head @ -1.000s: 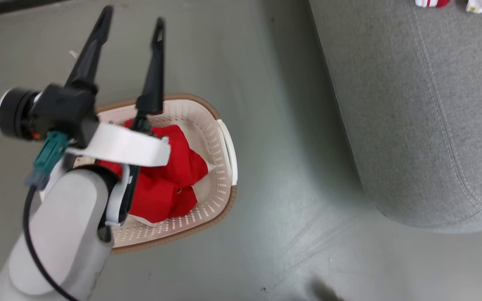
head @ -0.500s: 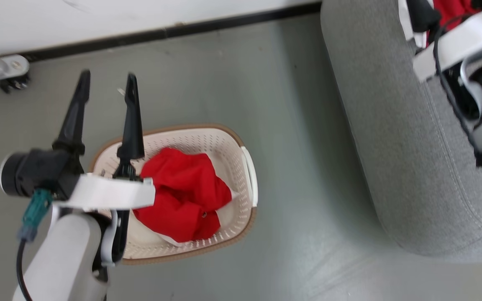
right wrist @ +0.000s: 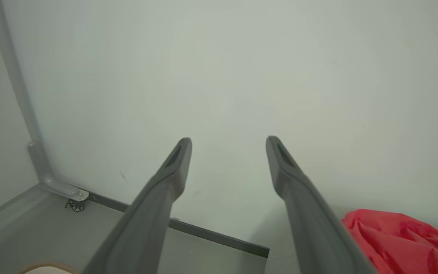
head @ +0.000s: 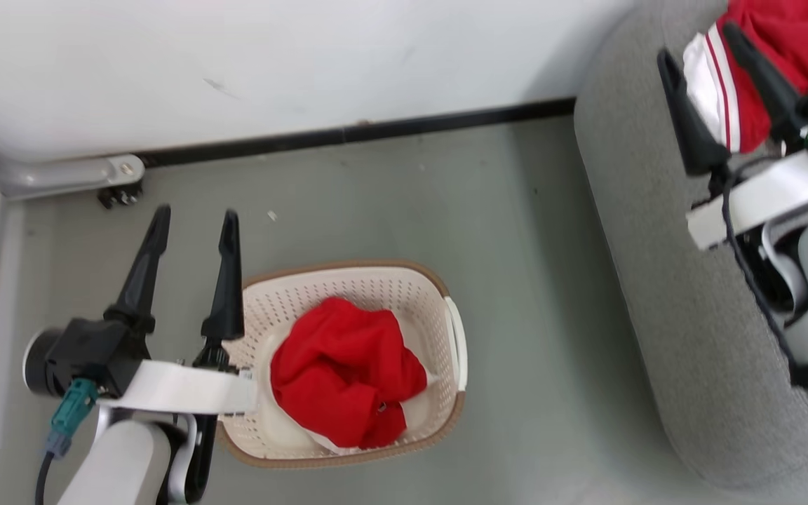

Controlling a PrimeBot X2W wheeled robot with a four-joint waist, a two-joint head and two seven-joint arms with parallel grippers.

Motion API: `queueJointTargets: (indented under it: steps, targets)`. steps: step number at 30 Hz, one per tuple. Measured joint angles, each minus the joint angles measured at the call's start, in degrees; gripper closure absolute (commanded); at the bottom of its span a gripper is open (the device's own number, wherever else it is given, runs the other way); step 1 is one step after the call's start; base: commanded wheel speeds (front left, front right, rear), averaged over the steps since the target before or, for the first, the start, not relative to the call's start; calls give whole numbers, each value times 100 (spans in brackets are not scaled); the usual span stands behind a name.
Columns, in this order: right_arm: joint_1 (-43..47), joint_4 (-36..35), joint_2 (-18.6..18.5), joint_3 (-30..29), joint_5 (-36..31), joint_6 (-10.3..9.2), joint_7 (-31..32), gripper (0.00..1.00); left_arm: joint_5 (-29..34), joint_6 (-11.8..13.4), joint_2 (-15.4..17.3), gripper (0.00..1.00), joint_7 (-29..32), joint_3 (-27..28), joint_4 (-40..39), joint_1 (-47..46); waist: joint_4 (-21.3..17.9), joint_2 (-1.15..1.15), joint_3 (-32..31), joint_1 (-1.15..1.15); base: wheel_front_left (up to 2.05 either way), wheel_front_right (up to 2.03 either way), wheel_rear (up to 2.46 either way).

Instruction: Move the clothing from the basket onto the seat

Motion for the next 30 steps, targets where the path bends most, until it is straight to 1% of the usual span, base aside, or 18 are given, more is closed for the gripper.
queueJointTargets:
  steps: [3, 6, 8, 14, 19, 24, 25, 30]
  targets:
    - [331, -174, 10, -132, -71, 0, 0, 0, -25, -37, 8, 0, -1, 49, 118, 183, 84, 0, -175, 0, 0, 0, 0]
    - [655, -326, 26, -209, -166, 0, 0, 0, -29, -137, 2, 0, -8, 116, 166, 350, 157, 0, -346, 0, 0, 0, 0]
    - [903, -431, 68, -280, -243, 0, 0, 0, -45, -232, 1, 0, -18, 137, 166, 417, 201, 0, -458, 0, 0, 0, 0]
    - [1610, -655, 203, -560, -388, 0, 0, 0, 43, -353, 5, 0, -18, 328, 92, 586, 312, 0, -768, 0, 0, 0, 0]
    - [2053, -958, 349, -671, -491, 0, 0, 0, 324, -381, 4, 0, -18, 406, 58, 901, 381, 0, -998, 0, 0, 0, 0]
    - [2357, -1198, 519, -773, -550, 0, 0, 0, 448, -390, 12, 0, -18, 477, 121, 1181, 417, 0, -1159, 0, 0, 0, 0]
    - [2447, -1249, 561, -829, -550, 0, 0, 0, 471, -432, 8, 0, -18, 495, 144, 1241, 424, 0, -1197, 0, 0, 0, 0]
    - [2874, -1389, 686, -1063, -622, 0, 0, 0, 601, -488, 25, 0, -18, 512, 247, 1481, 452, 0, -1360, 0, 0, 0, 0]
